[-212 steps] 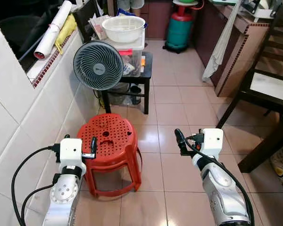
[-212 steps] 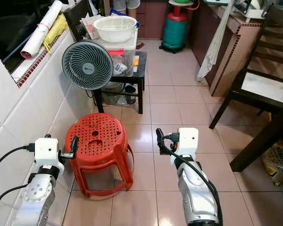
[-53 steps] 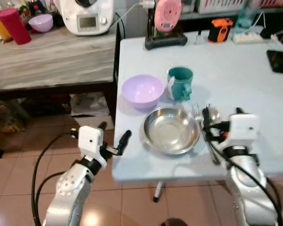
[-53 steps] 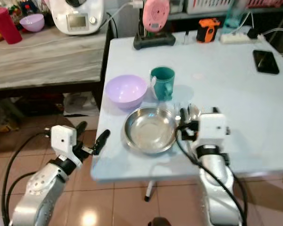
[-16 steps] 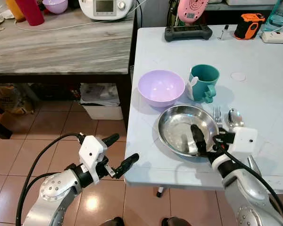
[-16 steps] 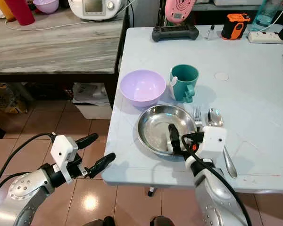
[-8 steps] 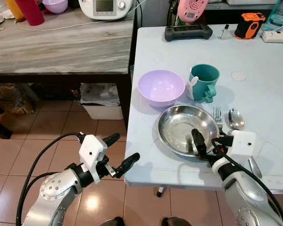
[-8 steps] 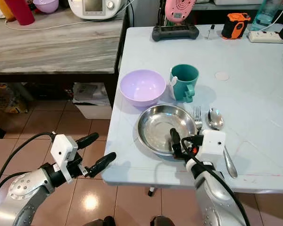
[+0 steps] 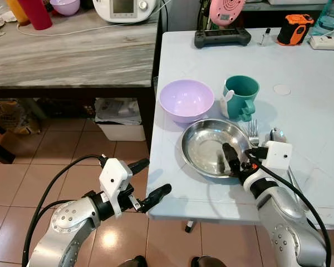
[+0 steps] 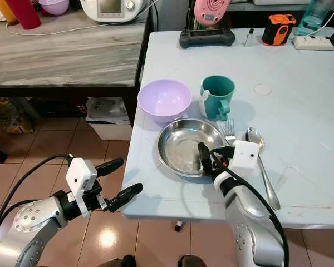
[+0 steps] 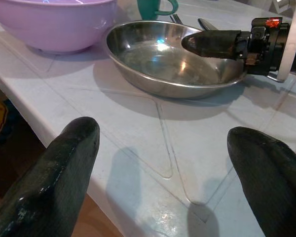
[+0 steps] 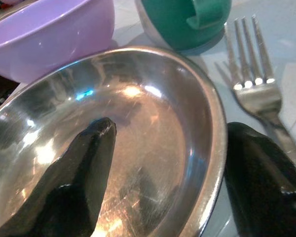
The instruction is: Setting the table
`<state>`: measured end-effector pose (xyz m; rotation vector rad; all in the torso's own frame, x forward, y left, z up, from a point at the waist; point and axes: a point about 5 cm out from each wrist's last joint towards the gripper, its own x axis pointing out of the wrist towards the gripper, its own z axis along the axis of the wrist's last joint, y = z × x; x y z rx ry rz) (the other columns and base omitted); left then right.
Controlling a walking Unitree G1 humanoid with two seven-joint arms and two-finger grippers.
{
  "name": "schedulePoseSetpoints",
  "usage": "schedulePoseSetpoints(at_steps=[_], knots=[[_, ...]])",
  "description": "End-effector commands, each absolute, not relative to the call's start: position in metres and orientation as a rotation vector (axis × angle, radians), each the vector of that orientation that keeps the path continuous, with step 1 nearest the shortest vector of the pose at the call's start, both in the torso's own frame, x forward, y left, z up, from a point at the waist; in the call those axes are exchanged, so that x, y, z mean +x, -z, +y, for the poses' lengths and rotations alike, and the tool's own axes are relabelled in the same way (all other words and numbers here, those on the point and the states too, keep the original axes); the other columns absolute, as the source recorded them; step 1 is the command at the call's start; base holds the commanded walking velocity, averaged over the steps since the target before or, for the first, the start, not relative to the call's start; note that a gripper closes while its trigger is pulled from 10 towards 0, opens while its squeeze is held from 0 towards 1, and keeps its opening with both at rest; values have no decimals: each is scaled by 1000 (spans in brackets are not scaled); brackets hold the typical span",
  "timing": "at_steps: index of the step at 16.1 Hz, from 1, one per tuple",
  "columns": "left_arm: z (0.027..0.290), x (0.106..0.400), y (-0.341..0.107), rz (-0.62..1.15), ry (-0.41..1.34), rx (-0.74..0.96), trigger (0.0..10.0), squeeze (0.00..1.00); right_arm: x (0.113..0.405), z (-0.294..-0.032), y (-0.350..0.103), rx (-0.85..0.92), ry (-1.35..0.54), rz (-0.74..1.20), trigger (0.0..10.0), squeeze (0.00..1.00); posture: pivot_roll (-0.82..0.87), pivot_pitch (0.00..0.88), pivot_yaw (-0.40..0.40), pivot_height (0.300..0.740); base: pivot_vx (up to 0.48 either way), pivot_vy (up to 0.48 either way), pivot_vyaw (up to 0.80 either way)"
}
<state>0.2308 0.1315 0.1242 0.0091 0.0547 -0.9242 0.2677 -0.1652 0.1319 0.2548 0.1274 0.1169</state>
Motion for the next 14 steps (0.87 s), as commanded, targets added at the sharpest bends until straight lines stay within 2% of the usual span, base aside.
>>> schedulePoseSetpoints(at_steps=[1,11,14], knots=[[134,229,-124,59,932,21,10000,0,266,-160,-127,273,-139,162,0,0,-178,191,52,740,0,0,0],[135,229,-112,88,974,12,10000,0,266,-158,-114,334,-135,258,0,0,-183,180,51,740,0,0,0],[137,235,-117,41,912,-2,10000,0,266,-159,-113,333,-133,266,0,0,-181,180,53,740,0,0,0]])
